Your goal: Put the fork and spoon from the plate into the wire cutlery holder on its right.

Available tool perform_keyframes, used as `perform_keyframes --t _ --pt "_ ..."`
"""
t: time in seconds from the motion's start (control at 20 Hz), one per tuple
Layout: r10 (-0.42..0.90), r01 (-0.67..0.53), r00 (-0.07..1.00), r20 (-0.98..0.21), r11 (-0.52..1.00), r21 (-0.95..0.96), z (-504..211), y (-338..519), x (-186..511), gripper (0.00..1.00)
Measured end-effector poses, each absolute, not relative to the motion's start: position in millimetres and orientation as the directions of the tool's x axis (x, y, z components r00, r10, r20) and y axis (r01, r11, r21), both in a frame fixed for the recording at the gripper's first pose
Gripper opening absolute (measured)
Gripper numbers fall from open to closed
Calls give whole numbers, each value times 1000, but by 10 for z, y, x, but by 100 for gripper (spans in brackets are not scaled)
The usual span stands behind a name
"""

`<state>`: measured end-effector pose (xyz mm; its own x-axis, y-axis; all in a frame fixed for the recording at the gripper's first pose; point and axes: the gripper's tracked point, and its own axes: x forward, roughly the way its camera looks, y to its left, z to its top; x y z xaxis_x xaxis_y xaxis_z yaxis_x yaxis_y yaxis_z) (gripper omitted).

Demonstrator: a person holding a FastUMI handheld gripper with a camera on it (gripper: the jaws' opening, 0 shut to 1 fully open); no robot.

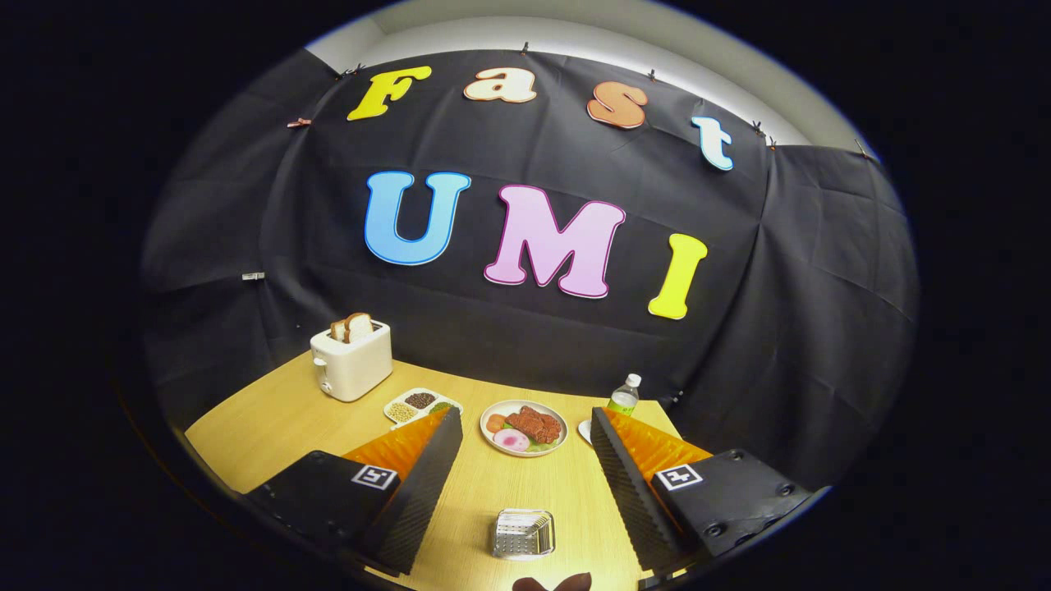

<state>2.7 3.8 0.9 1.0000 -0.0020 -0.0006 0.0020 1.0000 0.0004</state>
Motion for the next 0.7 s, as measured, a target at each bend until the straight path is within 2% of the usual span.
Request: perform_keyframes --t 0.3,0.5,0.7 --pt "179 -174 977 -113 983 52 -256 646 -25 98" --pt "314 -294 909 -275 949 112 -738 1204 -122 97" --pt "366 -303 813 -452 930 208 -1263 1611 -196 95"
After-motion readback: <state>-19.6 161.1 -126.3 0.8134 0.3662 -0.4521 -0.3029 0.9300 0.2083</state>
